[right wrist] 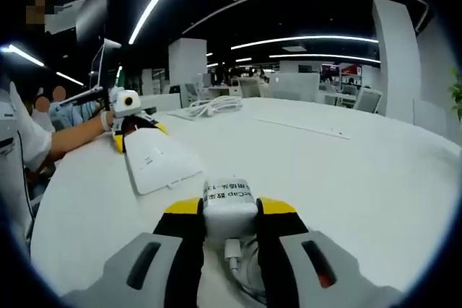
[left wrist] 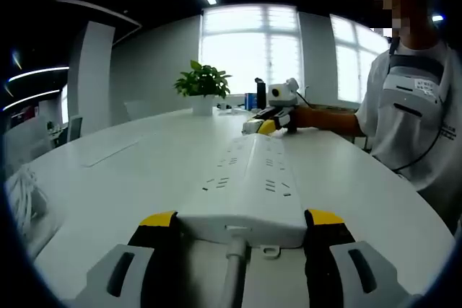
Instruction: Straighten the power strip on the desk, plug the charger into it
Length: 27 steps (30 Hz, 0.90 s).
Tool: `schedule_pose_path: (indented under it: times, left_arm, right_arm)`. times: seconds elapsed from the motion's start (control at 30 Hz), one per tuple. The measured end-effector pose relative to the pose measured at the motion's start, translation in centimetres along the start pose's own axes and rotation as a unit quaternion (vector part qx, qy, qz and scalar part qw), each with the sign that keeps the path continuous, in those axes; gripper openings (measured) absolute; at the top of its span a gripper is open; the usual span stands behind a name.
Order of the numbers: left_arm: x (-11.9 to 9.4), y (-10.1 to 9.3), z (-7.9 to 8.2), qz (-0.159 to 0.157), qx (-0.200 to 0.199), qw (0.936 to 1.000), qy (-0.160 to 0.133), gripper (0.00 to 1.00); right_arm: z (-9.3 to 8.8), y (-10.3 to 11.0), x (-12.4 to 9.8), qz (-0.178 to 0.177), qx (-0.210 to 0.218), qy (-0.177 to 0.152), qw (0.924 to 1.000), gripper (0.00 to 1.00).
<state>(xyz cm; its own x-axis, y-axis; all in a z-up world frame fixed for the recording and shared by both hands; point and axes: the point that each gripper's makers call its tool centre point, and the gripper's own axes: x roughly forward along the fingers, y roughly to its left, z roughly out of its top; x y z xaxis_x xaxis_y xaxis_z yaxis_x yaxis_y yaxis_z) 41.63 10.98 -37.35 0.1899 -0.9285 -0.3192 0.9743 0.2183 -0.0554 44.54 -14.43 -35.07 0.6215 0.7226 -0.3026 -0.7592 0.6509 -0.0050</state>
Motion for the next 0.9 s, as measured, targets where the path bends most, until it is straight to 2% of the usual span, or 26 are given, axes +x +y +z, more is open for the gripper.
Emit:
schedule_pose_path:
  times: [0.17,0.3,0.57,0.9]
  left_arm:
    - [0.0,0.0,0.0,0.0,0.0,1.0,0.0,0.7]
    - [0.0,0.0,0.0,0.0,0.0,1.0,0.0,0.7]
    - [0.0,0.1,0.0,0.0,0.0,1.0,0.0,0.7]
    - [0.0,0.0,0.0,0.001,0.0,1.0,0.0,0.7]
  right_arm:
    - [0.3,0.1,-0.1,0.002,0.012,-0.004,0.9999,0.27]
    - [1.7,1.1,-0.5,0.014,0.031,-0.015,0.9993,0.27]
    - [5.2,3.7,-1.5,0.029,0.008,-0.026,0.9992,0.27]
    - [6.9,5.6,-1.0,0.033,-0.015,-0.008,0.9993,0.27]
